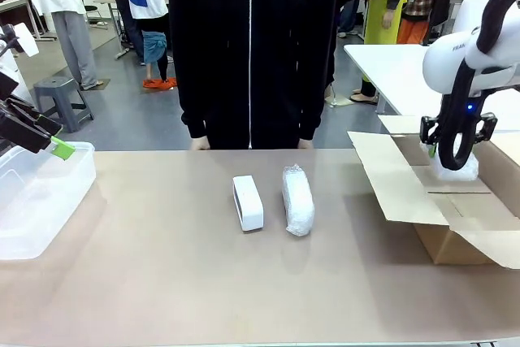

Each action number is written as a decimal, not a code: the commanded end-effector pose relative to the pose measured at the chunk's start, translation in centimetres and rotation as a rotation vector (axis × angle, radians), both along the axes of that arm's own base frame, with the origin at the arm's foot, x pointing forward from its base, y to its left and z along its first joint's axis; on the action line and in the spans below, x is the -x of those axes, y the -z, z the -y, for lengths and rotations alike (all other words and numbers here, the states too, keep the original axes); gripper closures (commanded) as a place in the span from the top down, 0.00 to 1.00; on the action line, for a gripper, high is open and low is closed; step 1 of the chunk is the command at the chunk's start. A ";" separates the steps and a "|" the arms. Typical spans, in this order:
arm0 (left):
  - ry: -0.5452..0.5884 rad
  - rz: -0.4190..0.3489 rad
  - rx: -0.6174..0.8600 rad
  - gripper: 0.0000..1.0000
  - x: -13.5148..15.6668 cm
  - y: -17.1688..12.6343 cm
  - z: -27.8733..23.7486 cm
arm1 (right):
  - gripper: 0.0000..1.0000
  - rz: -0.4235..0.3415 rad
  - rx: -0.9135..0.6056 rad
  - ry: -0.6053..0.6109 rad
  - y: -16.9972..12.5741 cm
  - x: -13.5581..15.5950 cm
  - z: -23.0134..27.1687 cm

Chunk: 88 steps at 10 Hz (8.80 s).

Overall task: Separate and place wrapped and unwrapped clocks.
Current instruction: If the picked Digital clock is wrapped, place it in the Package Box ; if not, place it in the Organizing box, then pick up the Digital clock indicated by the person.

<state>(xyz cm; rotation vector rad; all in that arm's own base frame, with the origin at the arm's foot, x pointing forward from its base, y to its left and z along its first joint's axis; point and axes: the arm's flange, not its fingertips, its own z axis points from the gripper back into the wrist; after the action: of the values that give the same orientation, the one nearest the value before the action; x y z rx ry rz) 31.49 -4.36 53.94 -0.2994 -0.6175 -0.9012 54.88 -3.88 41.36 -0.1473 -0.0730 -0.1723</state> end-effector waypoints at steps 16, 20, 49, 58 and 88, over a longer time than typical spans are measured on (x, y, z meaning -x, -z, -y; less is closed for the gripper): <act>0.016 0.002 0.015 1.00 -0.1 0.1 -0.1 | 1.00 -0.005 -0.148 -0.103 -14.0 8.5 0.3; 0.016 0.002 0.015 1.00 -0.1 0.1 -0.1 | 1.00 -0.112 -0.226 0.003 -15.5 6.8 -1.1; 0.016 0.002 0.015 1.00 -0.1 0.1 -0.1 | 1.00 0.373 -0.432 -1.366 -15.4 15.5 -18.1; 0.016 0.002 0.015 1.00 -0.1 0.1 -0.1 | 1.00 0.354 -0.428 -1.447 -15.3 17.5 -17.7; 0.016 0.002 0.015 1.00 -0.1 0.1 -0.1 | 1.00 0.064 -0.198 -0.768 -6.4 15.3 -31.2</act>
<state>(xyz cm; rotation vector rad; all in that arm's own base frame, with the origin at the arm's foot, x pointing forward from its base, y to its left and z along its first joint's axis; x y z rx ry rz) 31.48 -4.42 53.95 -0.2996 -0.6172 -0.9013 39.04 26.80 48.51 0.0990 -0.2150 0.6048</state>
